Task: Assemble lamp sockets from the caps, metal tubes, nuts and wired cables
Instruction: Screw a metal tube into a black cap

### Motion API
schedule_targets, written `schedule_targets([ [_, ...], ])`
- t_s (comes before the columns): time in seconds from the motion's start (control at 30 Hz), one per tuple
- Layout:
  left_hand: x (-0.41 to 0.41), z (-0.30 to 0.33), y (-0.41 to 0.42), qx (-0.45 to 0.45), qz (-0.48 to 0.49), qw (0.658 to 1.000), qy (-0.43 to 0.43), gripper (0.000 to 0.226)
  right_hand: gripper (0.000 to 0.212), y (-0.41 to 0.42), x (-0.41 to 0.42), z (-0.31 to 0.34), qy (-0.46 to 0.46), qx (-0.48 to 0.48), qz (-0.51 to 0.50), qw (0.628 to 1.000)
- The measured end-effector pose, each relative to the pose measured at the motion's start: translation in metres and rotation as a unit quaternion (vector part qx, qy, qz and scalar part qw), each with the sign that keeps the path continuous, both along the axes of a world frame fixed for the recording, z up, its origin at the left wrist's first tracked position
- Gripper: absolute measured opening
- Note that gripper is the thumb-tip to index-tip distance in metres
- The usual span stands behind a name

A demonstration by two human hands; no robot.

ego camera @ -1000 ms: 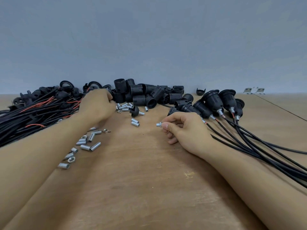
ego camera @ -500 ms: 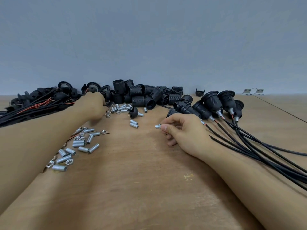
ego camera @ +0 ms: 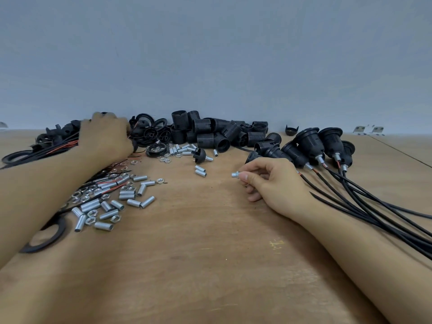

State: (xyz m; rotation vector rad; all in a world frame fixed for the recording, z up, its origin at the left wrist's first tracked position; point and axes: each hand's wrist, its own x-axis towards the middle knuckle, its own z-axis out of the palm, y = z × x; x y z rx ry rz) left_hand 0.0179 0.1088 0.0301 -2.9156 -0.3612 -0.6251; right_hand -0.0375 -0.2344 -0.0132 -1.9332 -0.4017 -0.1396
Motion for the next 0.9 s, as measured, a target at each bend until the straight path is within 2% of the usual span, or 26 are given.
schedule_targets([
  [0.07,-0.004,0.006,0.013,-0.012,0.042,0.996,0.077,0.03,0.01,0.0,0.0,0.0,-0.001,-0.003,-0.001,1.0],
  [0.13,-0.008,0.007,0.02,-0.03,0.014,0.99,0.138,0.024,0.011,0.0,0.0,0.0,0.001,-0.005,-0.001,1.0],
  [0.17,-0.01,0.007,0.022,-0.04,-0.011,0.99,0.138,0.021,0.011,0.0,0.0,0.0,0.001,-0.007,-0.001,1.0],
  [0.23,-0.014,0.006,0.025,-0.085,-0.044,0.989,0.113,0.016,0.013,0.0,-0.002,0.001,0.003,-0.01,-0.001,1.0],
  [0.33,-0.017,0.002,0.028,-0.129,-0.055,0.986,0.091,0.022,0.012,0.001,-0.003,0.002,0.003,-0.011,-0.004,1.0],
  [0.5,-0.016,-0.008,0.026,-0.097,-0.11,0.989,0.016,0.032,0.009,0.001,-0.004,0.003,0.006,-0.014,-0.005,1.0],
  [0.57,-0.01,-0.011,0.02,-0.08,-0.126,0.988,0.038,0.042,0.009,0.002,-0.004,0.003,0.009,-0.014,-0.006,1.0],
  [0.67,-0.003,-0.015,0.011,-0.06,-0.099,0.988,0.106,0.053,0.009,0.002,-0.003,0.002,0.01,-0.014,-0.003,1.0],
  [0.8,0.004,-0.017,0.003,-0.063,-0.107,0.991,0.048,0.036,0.009,0.001,-0.002,0.001,0.011,-0.009,-0.003,1.0],
  [0.9,0.007,-0.016,-0.006,-0.154,-0.128,0.979,-0.026,0.028,0.01,0.001,-0.001,0.001,0.011,-0.004,0.001,1.0],
])
